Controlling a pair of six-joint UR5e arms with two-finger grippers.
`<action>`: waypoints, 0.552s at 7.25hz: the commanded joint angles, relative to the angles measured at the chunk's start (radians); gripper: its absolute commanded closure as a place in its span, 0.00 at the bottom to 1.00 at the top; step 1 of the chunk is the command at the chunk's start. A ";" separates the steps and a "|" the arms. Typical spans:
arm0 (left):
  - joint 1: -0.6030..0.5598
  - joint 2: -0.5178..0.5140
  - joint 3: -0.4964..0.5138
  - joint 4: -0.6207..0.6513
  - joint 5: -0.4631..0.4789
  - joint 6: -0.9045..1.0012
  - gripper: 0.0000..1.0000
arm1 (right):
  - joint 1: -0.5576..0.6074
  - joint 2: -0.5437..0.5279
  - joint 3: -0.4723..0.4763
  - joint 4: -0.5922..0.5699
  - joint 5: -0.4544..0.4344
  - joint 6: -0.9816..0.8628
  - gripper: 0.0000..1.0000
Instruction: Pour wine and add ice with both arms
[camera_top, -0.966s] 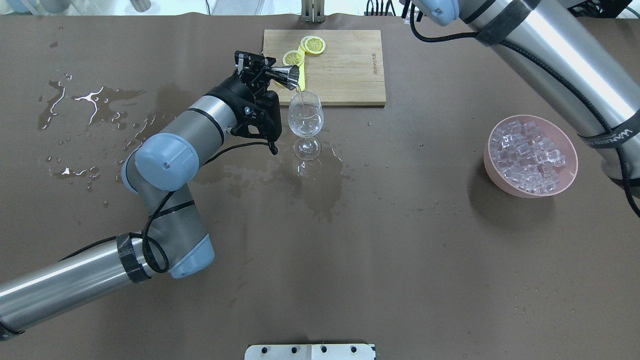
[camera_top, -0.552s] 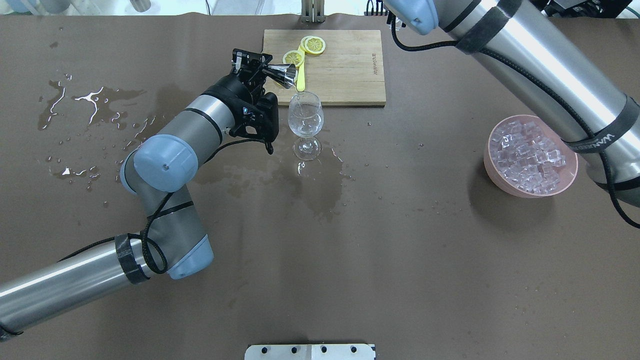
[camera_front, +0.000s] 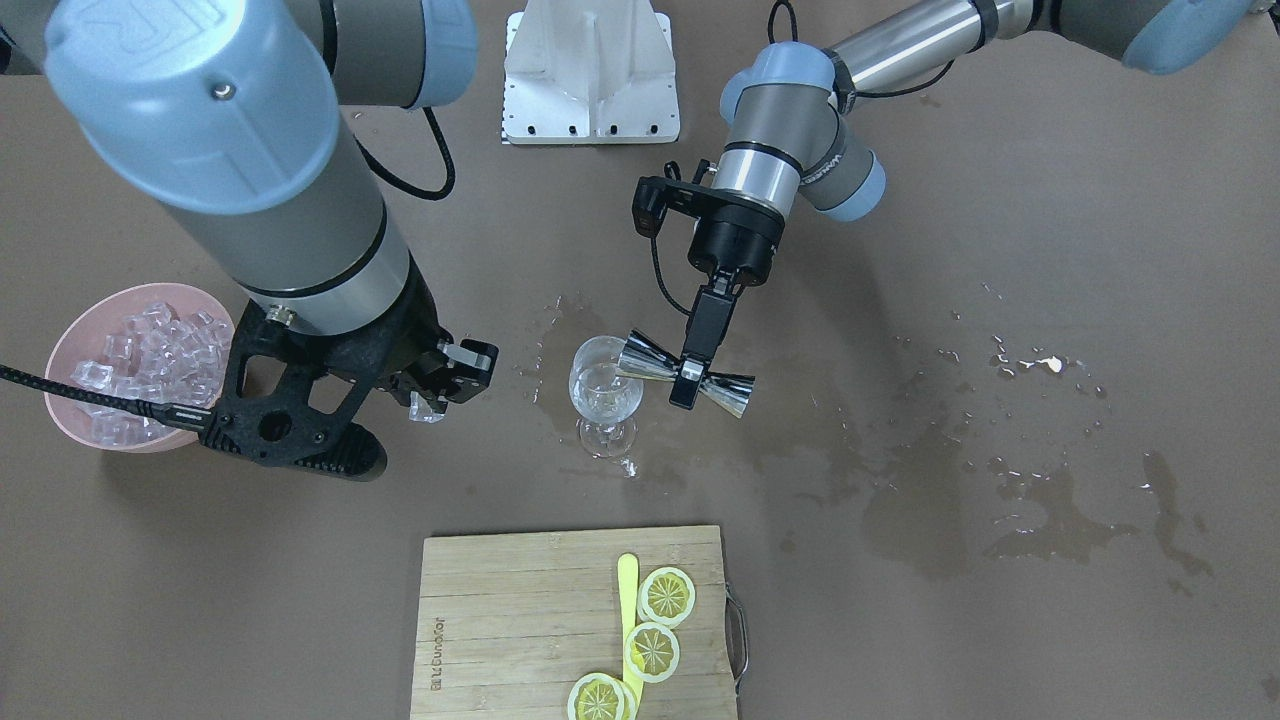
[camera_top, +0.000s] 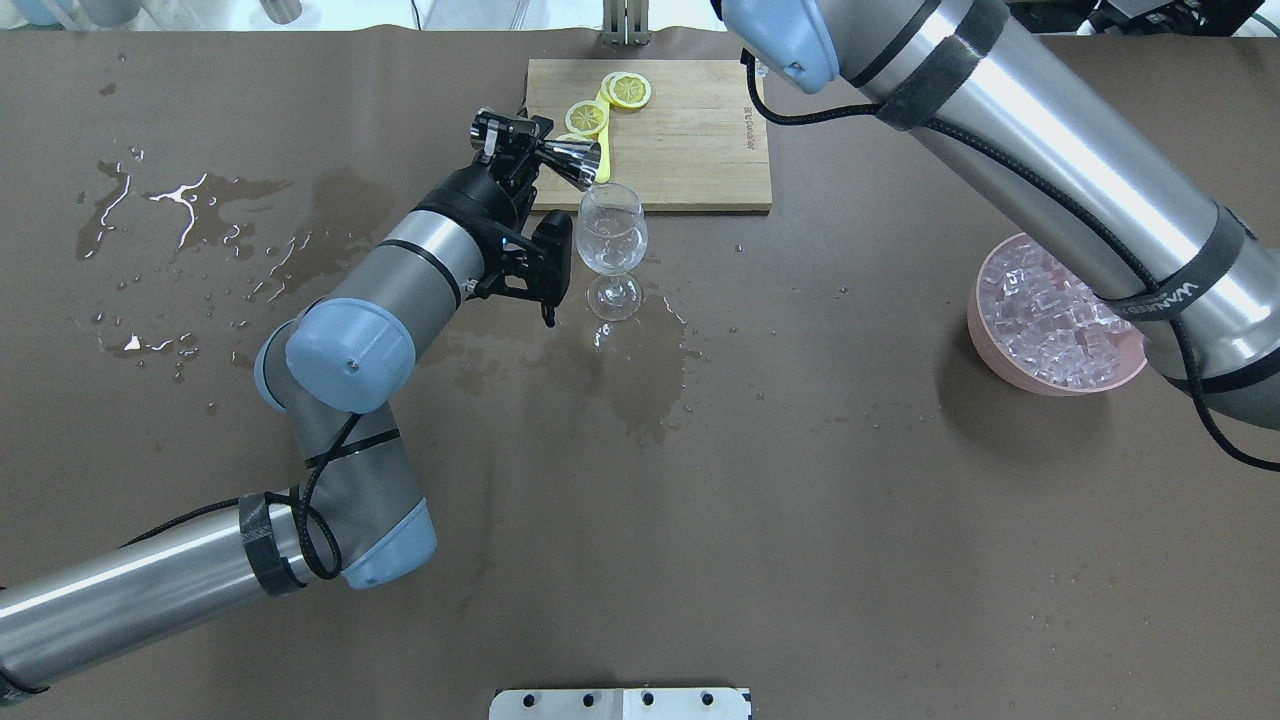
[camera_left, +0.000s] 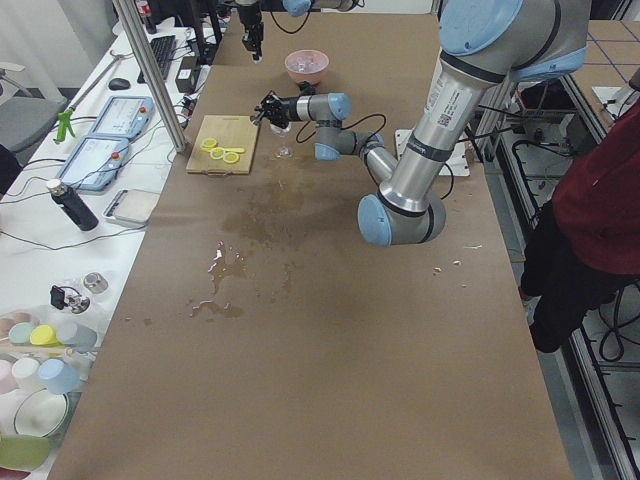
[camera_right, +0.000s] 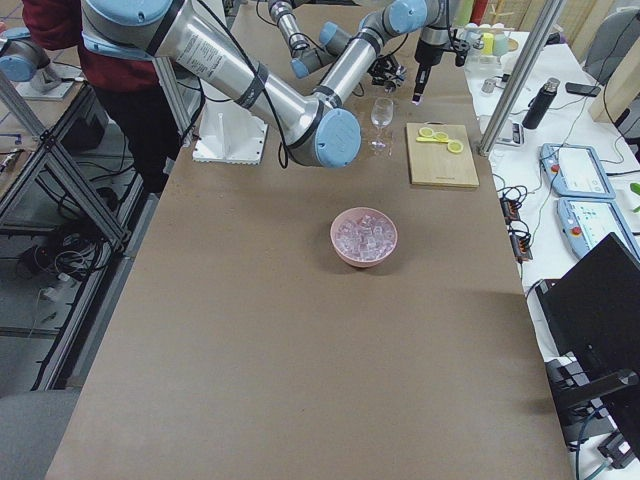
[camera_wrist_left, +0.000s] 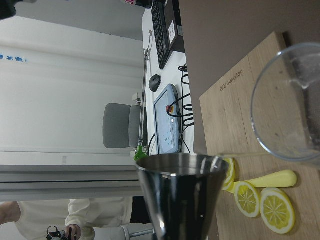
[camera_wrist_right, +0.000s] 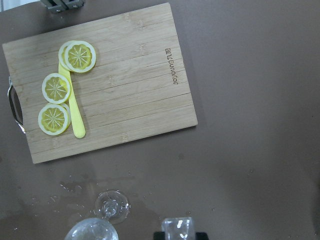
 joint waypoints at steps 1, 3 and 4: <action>0.038 -0.003 -0.002 0.000 0.039 0.008 1.00 | -0.010 0.001 0.001 0.001 0.000 0.003 0.74; 0.042 -0.015 -0.062 0.002 0.028 -0.042 1.00 | -0.012 0.001 0.000 0.004 0.000 0.003 0.74; 0.019 -0.015 -0.062 0.003 -0.003 -0.179 1.00 | -0.012 0.001 0.001 0.004 0.001 0.003 0.74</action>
